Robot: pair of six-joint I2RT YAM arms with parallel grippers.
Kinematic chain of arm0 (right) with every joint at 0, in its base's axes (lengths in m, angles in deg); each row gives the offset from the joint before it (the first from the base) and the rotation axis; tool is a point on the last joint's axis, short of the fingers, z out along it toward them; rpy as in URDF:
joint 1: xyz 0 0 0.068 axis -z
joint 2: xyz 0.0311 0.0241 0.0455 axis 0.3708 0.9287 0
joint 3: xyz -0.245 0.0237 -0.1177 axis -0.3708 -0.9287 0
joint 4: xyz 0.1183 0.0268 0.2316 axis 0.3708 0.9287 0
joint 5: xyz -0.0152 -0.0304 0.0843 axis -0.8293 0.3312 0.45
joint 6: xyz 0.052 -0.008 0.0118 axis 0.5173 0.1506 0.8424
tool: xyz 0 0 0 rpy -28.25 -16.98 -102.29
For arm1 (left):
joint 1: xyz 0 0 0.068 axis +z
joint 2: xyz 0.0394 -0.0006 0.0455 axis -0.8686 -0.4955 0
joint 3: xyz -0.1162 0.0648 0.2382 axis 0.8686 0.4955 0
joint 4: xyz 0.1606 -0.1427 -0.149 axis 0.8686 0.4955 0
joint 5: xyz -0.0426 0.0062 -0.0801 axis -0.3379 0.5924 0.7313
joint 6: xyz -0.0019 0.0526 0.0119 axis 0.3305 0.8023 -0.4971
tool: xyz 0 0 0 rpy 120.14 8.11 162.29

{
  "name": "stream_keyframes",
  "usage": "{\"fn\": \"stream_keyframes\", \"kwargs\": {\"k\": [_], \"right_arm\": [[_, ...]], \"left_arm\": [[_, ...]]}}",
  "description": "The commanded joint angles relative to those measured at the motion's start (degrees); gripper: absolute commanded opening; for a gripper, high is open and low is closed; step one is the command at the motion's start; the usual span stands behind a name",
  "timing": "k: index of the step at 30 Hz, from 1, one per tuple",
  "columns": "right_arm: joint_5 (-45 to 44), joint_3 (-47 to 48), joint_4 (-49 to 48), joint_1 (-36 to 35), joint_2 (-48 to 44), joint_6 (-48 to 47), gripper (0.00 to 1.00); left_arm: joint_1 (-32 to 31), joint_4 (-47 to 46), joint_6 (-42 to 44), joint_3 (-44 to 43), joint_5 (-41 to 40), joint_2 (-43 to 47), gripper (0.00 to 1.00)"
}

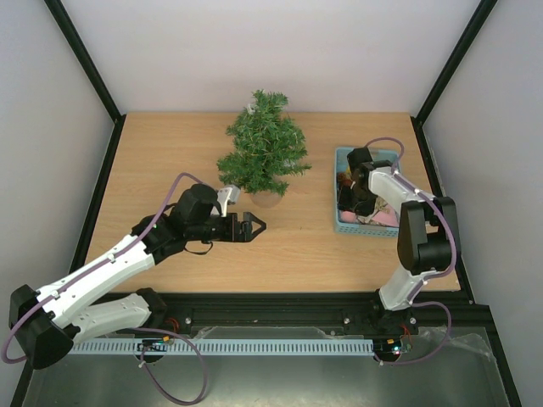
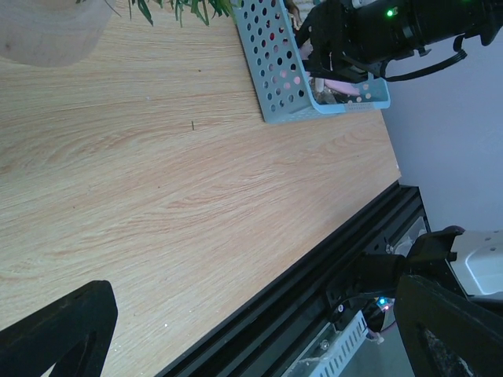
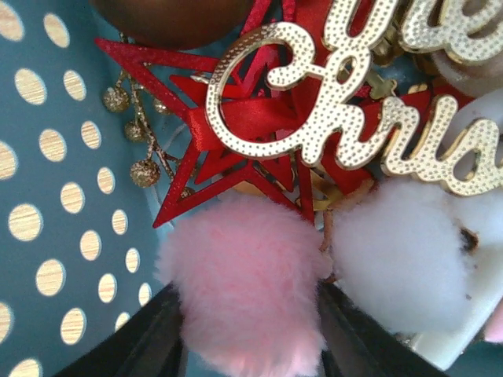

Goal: Decorate the small christmas tree

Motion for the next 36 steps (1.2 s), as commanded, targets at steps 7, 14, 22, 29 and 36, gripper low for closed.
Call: {"fn": "stream_keyframes", "kwargs": {"k": [7, 14, 22, 29, 36], "right_arm": [[-0.4, 0.8, 1.7, -0.1, -1.8, 0.8, 0.13], [-2.1, 5.7, 6.0, -0.2, -9.7, 0.5, 0.07], [4.8, 9.3, 9.2, -0.2, -20.4, 0.2, 0.07], [29.4, 5.6, 6.7, -0.2, -29.7, 3.1, 0.06], [40.8, 4.1, 7.4, -0.9, -33.8, 1.3, 0.07]], "left_arm": [[-0.4, -1.8, -0.4, -0.2, 0.3, -0.4, 0.99], [-0.4, -2.3, -0.1, -1.2, 0.2, -1.2, 0.99], [-0.4, -8.1, -1.2, -3.6, 3.5, -2.3, 0.99], [-0.4, -21.1, -6.4, -4.6, 8.0, -3.9, 0.99], [-0.4, -24.4, -6.9, -7.7, 7.9, -8.1, 0.99]]}}
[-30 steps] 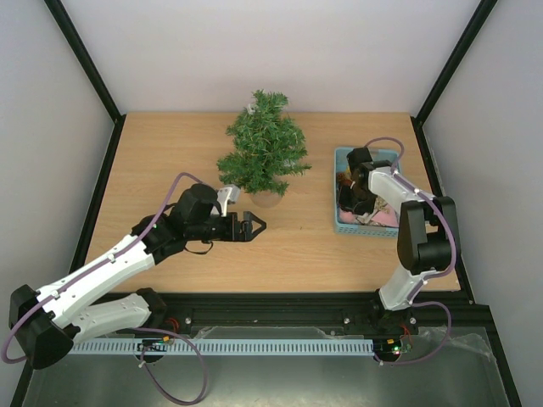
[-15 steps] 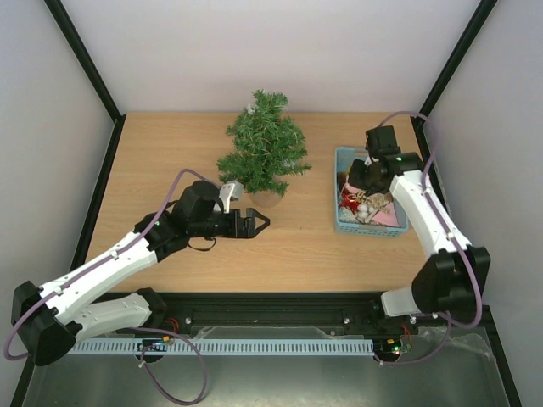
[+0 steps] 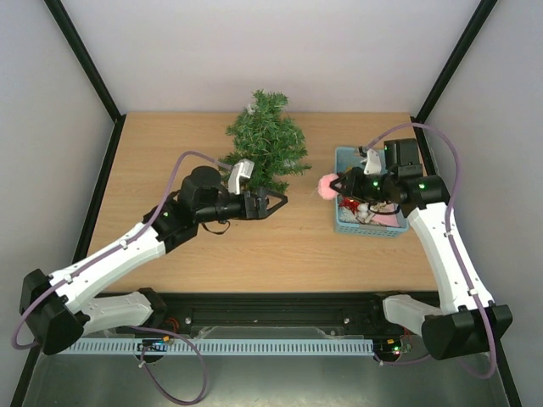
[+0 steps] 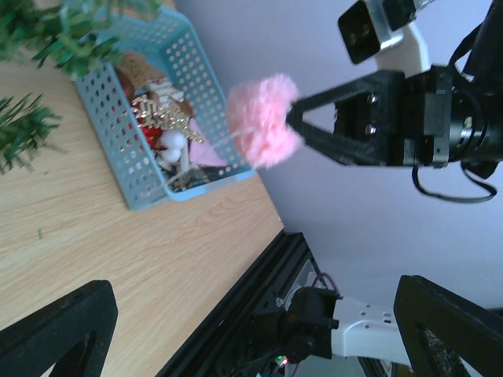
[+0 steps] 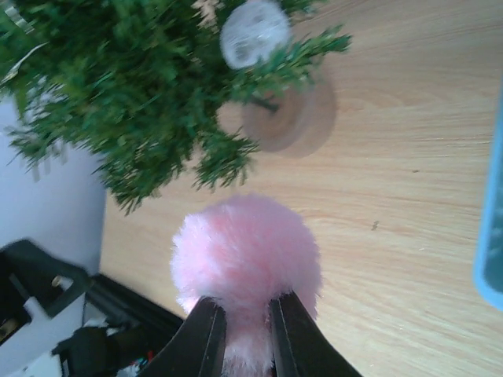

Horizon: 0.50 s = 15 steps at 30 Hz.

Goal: Decorate the small christmas tree

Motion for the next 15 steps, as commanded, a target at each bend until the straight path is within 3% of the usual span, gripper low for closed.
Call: {"fn": "stream_keyframes", "kwargs": {"k": [1, 15], "right_arm": [[10.2, -1.0, 2.7, -1.3, -2.4, -1.6, 0.07], [17.2, -2.5, 0.1, -6.8, -3.3, -1.3, 0.07]], "left_arm": [[-0.3, -5.0, -0.9, -3.2, 1.6, -2.8, 0.99], [-2.7, -12.3, -3.0, -4.1, 4.4, -8.8, 0.99]]}}
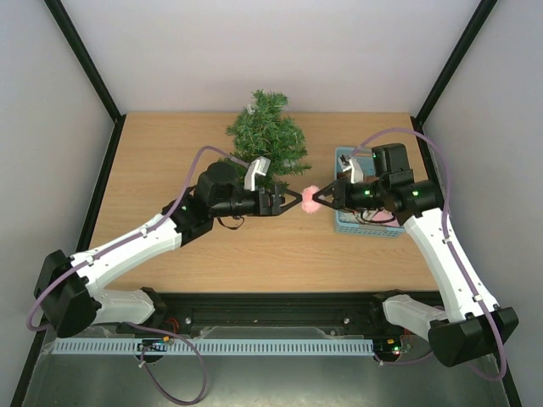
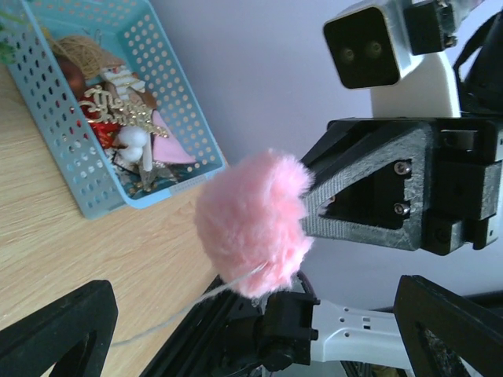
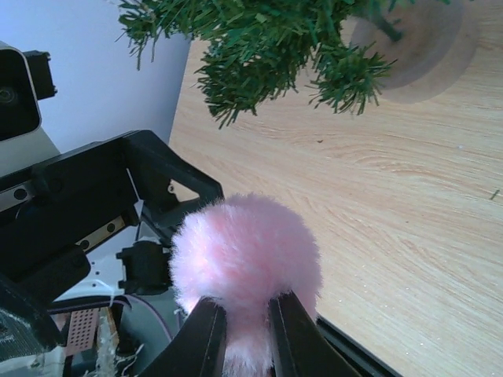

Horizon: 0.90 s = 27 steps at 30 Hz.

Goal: Decorate the small christmas tree

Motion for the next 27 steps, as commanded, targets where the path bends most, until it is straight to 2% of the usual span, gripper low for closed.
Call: {"fn": "stream_keyframes", "kwargs": {"k": [1, 12, 19, 22, 25, 27], "right_arm": [[6.1, -0.9, -0.6, -0.4, -0.9, 0.9, 0.07], [10.6, -1.8, -3.3, -1.9, -1.7, 3.6, 0.07], [12.1, -3.0, -5.4, -2.1, -2.1, 5.3, 0.07], [12.4, -3.5, -6.2, -2.1, -2.2, 6.0, 0.09], [12.3, -4.0, -6.6, -2.2, -2.3, 6.3, 0.11], [12.2, -4.2, -6.9, -2.1, -2.3, 6.7, 0.16]], "left_arm": [[-1.4, -4.4, -0.1, -1.4, 0.8, -0.6, 0.98], [-2.7, -5.6, -0.4, -0.8, -0.8, -2.7, 0.79], [-2.7, -6.7, -0.5, -0.9, -0.1, -3.2, 0.42], [-2.7, -7.1, -0.5, -0.9, -0.2, -3.1, 0.19], [-2.7, -7.1, -0.2, -0.8, 0.0, -2.8, 0.11], [-2.7, -6.9, 0.0, -0.7, -0.2, -2.5, 0.07]]}}
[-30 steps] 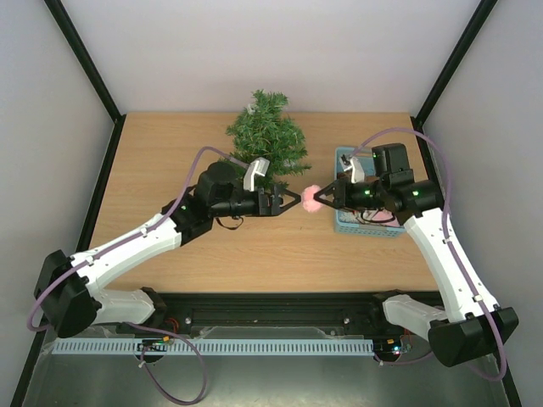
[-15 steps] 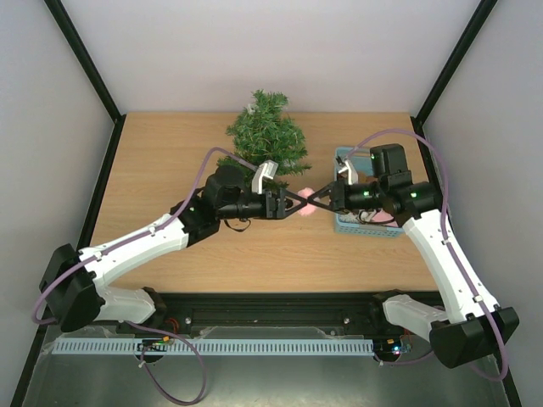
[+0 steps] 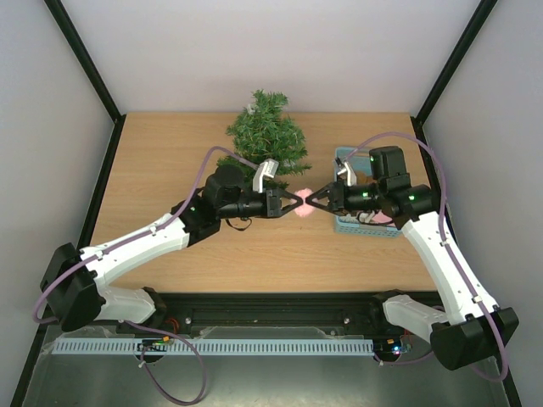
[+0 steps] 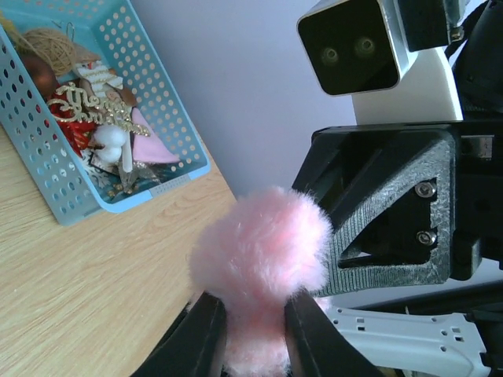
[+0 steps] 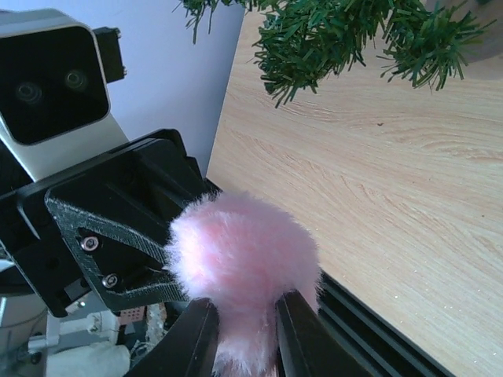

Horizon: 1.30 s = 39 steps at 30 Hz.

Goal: Decorate the small christmas tree

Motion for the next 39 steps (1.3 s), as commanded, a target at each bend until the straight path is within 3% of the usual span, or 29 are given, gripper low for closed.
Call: {"fn": "stream_keyframes", "kwargs": {"k": [1, 3, 5, 9, 12, 17, 21, 27, 32, 39], "right_arm": [[3.4, -0.7, -1.2, -0.5, -1.3, 1.6, 0.18], [3.2, -0.6, -1.4, -0.5, -1.3, 1.8, 0.23], [1.7, -0.4, -1.2, -0.5, -1.5, 1.8, 0.42], [-4.3, 0.7, 0.1, -0.5, -1.7, 1.9, 0.67], [-8.2, 1.3, 0.7, -0.6, -1.7, 2.2, 0.79], [-9.4, 1.9, 0.7, -0.5, -1.3, 2.2, 0.83], [-9.2, 2.0, 0.1, -0.5, -0.7, 2.5, 0.84], [-9.1, 2.4, 0.6, -0.5, -0.3, 2.2, 0.85], [-9.2, 3.3, 1.8, -0.5, 0.1, 1.4, 0.85], [-9.6, 3.1, 2.1, -0.5, 0.0, 1.1, 0.86]], "left_arm": [[-0.3, -1.4, 0.8, -0.4, -0.3, 0.7, 0.06], [-0.3, -1.1, 1.0, 0.0, -1.1, 1.4, 0.04], [-0.1, 0.0, 1.3, 0.3, -2.1, 2.3, 0.02], [2.0, 4.7, 2.5, 1.8, -4.6, 6.8, 0.02], [6.2, 9.1, 2.7, 5.3, -6.0, 12.9, 0.02], [16.7, 20.4, 4.1, 8.3, -6.7, 22.9, 0.03], [25.4, 26.4, 5.9, 8.1, -5.5, 24.8, 0.03], [36.6, 22.4, 4.2, 8.9, 0.9, 21.9, 0.03], [39.4, 18.3, 1.9, 7.6, 2.6, 16.8, 0.03], [36.9, 17.5, 2.9, 3.9, 1.4, 10.2, 0.03]]}}
